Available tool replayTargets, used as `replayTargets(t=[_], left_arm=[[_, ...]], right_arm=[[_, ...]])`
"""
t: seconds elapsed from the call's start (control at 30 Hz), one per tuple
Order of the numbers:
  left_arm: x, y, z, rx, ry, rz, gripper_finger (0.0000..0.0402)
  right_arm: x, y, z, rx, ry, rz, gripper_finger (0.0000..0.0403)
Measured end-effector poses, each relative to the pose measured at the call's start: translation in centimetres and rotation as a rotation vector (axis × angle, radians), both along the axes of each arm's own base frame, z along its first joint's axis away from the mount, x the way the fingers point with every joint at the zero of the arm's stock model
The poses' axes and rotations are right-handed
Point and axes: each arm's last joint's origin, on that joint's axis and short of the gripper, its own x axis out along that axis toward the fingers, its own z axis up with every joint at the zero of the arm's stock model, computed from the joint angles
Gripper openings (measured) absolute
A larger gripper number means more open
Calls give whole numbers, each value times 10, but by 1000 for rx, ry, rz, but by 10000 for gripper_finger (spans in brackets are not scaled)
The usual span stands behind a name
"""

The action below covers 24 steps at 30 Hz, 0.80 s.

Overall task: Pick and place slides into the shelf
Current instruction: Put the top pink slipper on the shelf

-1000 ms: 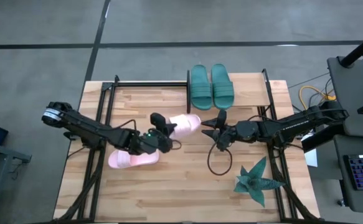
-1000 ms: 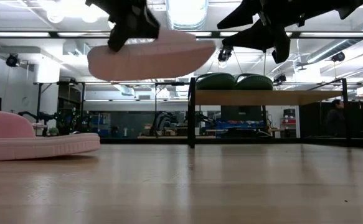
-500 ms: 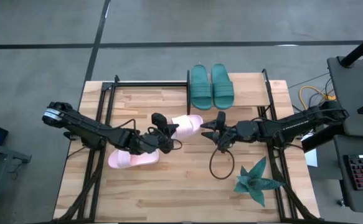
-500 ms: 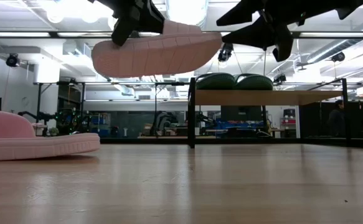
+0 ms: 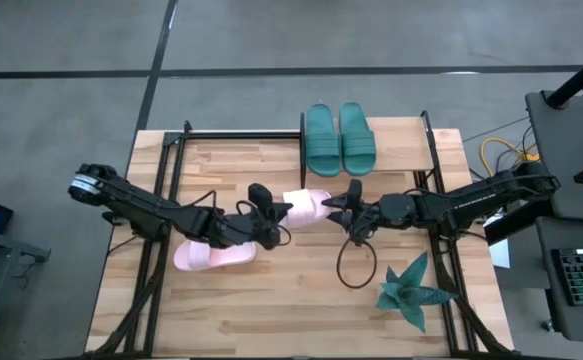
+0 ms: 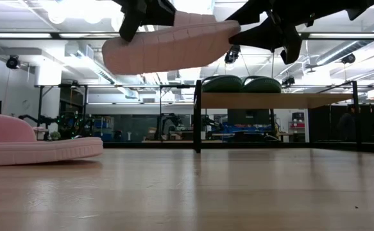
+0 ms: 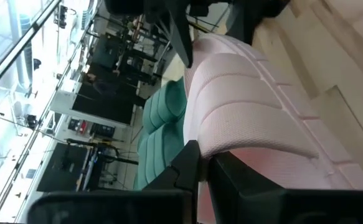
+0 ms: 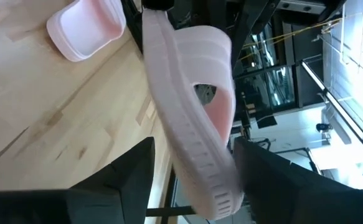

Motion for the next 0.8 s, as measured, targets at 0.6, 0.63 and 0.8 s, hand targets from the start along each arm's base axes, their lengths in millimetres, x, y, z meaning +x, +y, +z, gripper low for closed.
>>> replayTargets(t=[0.6,0.63,0.8], left_arm=[[1,0,-1,10,7,2,5],[1,0,-1,8,6,2,9],[-1,1,1,13,-3,29,64]], right_arm=[[0,1,-1,5,11,53,35],[0,1,-1,5,10,51,35],[-1,0,1,26,-3,30,35]])
